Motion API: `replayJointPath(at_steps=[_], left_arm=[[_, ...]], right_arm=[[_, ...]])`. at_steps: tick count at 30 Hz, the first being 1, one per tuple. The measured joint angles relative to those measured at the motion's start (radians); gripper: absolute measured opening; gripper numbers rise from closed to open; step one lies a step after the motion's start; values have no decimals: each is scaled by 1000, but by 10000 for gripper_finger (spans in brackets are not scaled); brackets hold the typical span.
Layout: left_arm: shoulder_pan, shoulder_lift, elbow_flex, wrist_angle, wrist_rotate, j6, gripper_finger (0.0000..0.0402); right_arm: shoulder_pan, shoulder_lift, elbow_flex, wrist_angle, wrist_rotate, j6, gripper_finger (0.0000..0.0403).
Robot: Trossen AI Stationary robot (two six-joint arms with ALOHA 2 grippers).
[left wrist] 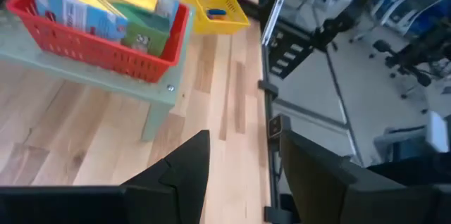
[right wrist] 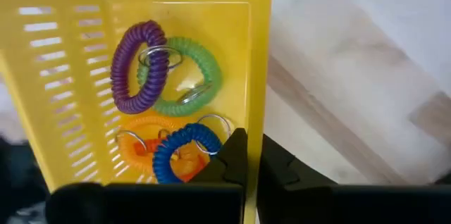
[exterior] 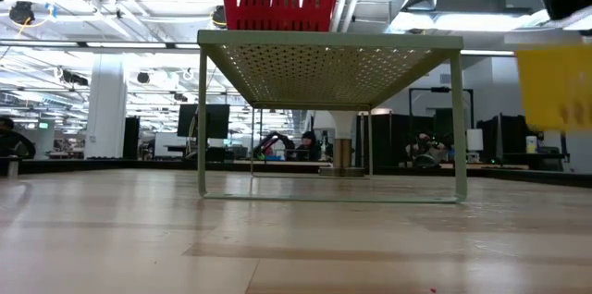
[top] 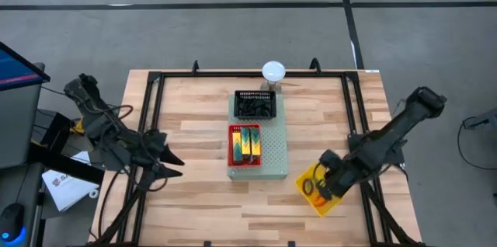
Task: Pick & Place Office Desk Supplies
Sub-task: Put the yellow bin on the shelf
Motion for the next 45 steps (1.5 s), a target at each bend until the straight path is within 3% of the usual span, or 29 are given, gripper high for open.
replayJointPath(at_steps=[8,12,17,23,29,39,45], left_arm=[[-72,-22,0,-36,-110,44,168],[-78,0,-16,-43,-174,43,168],[-78,-4,-105,35,-213,28,168],[-77,-14,-210,175,-238,13,168],[-75,-13,-285,290,-250,13,168],[-74,-13,-313,361,-262,53,168],[-74,-13,-313,412,-264,123,168]], right_arm=[[-111,-271,0,-2,42,102,1],[-218,-320,0,20,39,102,1],[-361,-340,1,167,2,55,1],[-498,-264,89,117,-90,-28,0],[-589,-112,267,5,-128,-76,0],[-666,62,536,-190,-132,-40,0],[-674,135,578,-222,-129,1,0]])
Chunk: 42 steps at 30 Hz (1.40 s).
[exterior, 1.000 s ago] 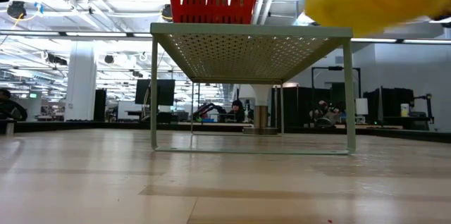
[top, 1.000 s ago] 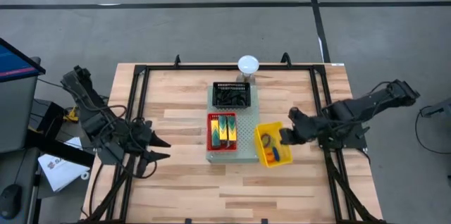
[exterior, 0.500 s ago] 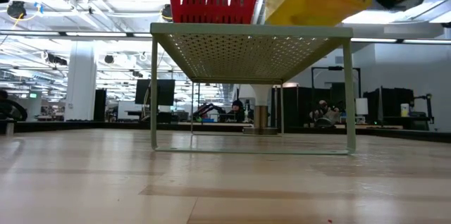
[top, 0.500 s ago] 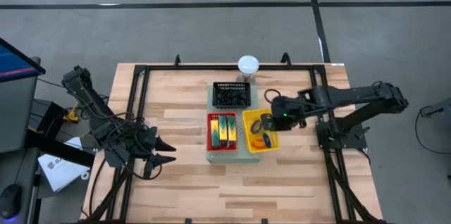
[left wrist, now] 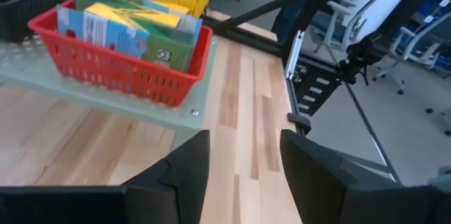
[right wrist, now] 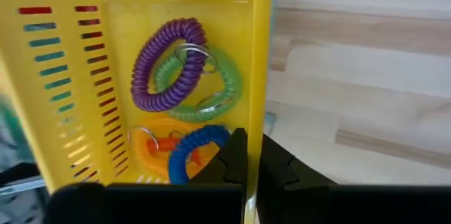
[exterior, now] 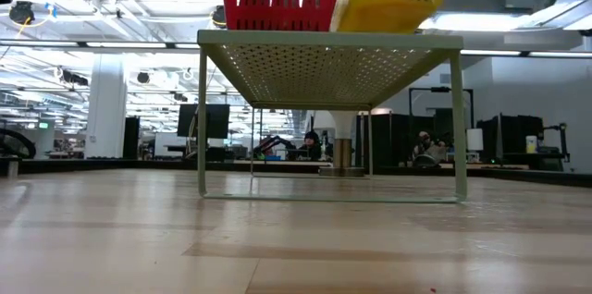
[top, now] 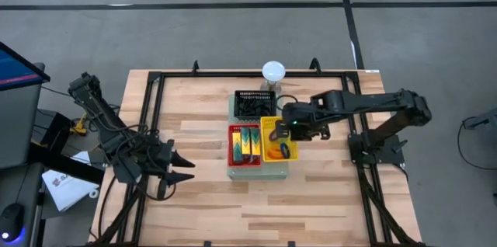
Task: Pick & Place Office Desk Supplies
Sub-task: Put the yellow bin on the shelf
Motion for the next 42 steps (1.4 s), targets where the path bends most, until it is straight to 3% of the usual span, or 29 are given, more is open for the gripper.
replayJointPath(at_steps=[29,42], left_arm=[[-3,0,0,41,6,67,168],[-3,0,0,41,6,64,168]], right_arm=[[-9,78,-52,56,-37,3,1],[1,83,-41,44,-8,-37,125]])
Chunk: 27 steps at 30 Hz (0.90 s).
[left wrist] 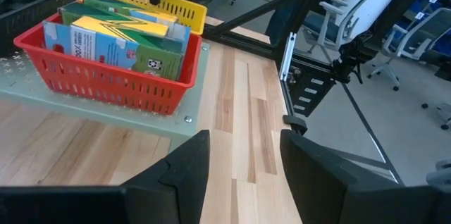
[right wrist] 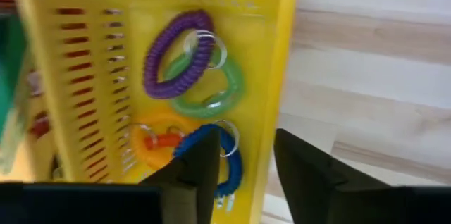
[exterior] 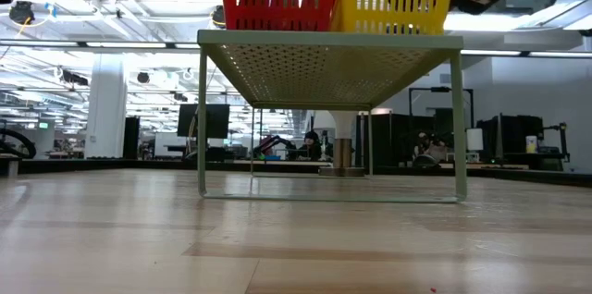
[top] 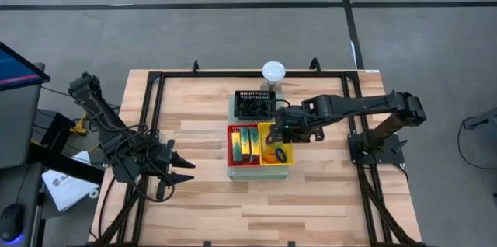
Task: Pick & Place Office Desk Supplies
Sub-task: Put the yellow bin on the shelf
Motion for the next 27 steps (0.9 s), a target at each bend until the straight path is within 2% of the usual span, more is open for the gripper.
replayJointPath(at_steps=[5,9,16,20,25,27], left_arm=[[0,0,0,0,0,-4,168],[0,0,0,0,0,0,168],[0,0,0,-2,-29,46,168],[0,0,0,-3,-35,48,168],[0,0,0,6,-35,45,168],[0,0,0,16,-35,43,168]], right_arm=[[1,-26,39,0,69,-22,156],[19,-94,45,-46,123,-17,165],[115,-196,46,-238,234,136,156],[137,-195,44,-296,264,169,125],[128,-155,6,-282,261,127,27],[128,-142,-7,-264,260,109,10]])
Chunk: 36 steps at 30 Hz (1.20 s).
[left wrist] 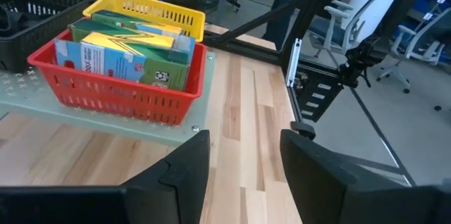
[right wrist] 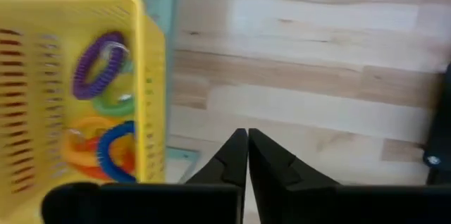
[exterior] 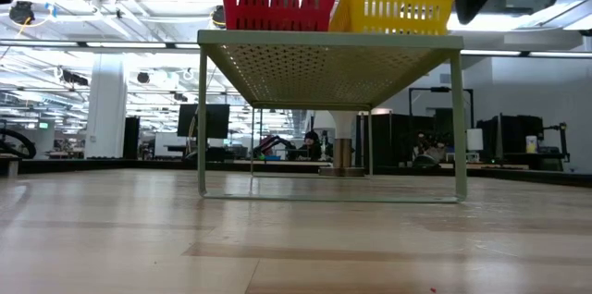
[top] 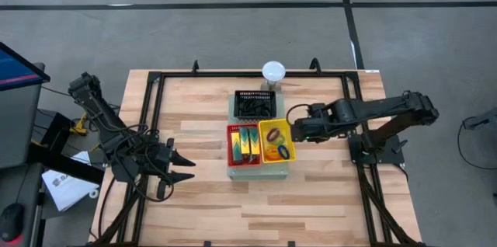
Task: Pick & Place Office Desk Supplies
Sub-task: Put the yellow bin on the shelf
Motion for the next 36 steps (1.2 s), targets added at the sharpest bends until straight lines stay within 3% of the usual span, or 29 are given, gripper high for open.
replayJointPath(at_steps=[13,36], left_arm=[[0,0,0,31,0,1,168],[0,0,0,32,0,3,168]], right_arm=[[-58,115,-11,88,-54,-133,1],[-58,162,-10,231,-93,-154,0]])
